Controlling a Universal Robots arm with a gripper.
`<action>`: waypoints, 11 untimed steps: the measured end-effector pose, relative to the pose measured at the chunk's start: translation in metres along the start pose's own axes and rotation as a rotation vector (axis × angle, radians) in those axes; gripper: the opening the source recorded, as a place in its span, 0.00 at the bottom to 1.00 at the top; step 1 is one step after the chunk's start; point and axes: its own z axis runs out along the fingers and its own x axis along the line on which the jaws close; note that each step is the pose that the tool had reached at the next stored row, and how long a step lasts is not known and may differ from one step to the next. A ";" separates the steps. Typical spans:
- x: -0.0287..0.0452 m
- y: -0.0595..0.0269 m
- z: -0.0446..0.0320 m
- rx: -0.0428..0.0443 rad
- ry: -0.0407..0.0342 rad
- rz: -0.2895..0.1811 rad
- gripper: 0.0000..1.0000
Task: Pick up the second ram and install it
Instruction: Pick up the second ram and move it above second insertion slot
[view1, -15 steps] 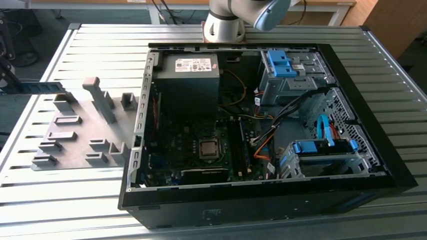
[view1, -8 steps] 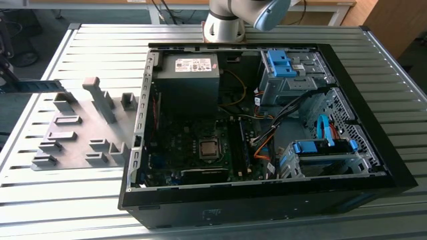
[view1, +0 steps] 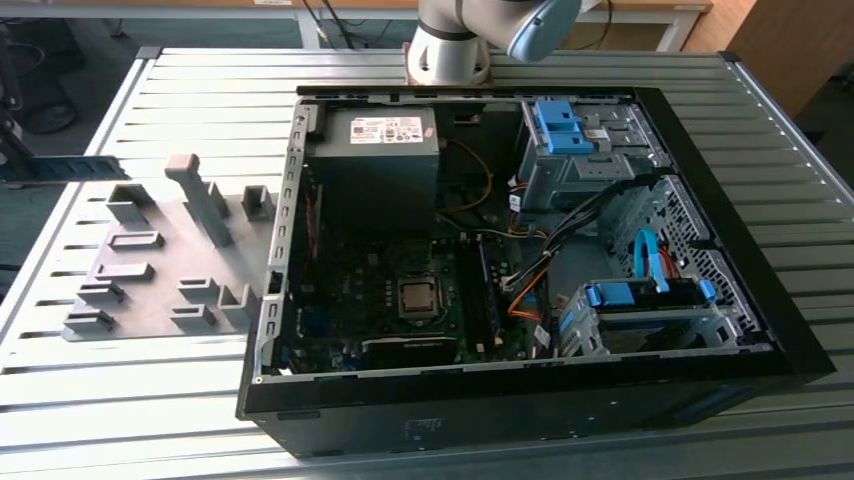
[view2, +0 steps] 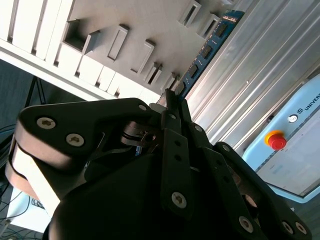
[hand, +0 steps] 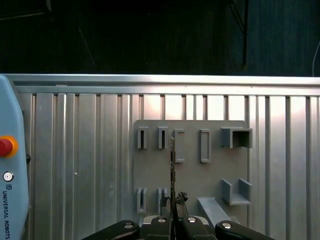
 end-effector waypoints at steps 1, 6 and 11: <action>0.0000 0.0000 -0.0007 0.0000 -0.0001 0.000 0.14; -0.0001 0.0000 -0.0041 0.0001 -0.0001 0.000 0.14; -0.0002 0.0001 -0.0076 0.0000 0.0000 0.000 0.14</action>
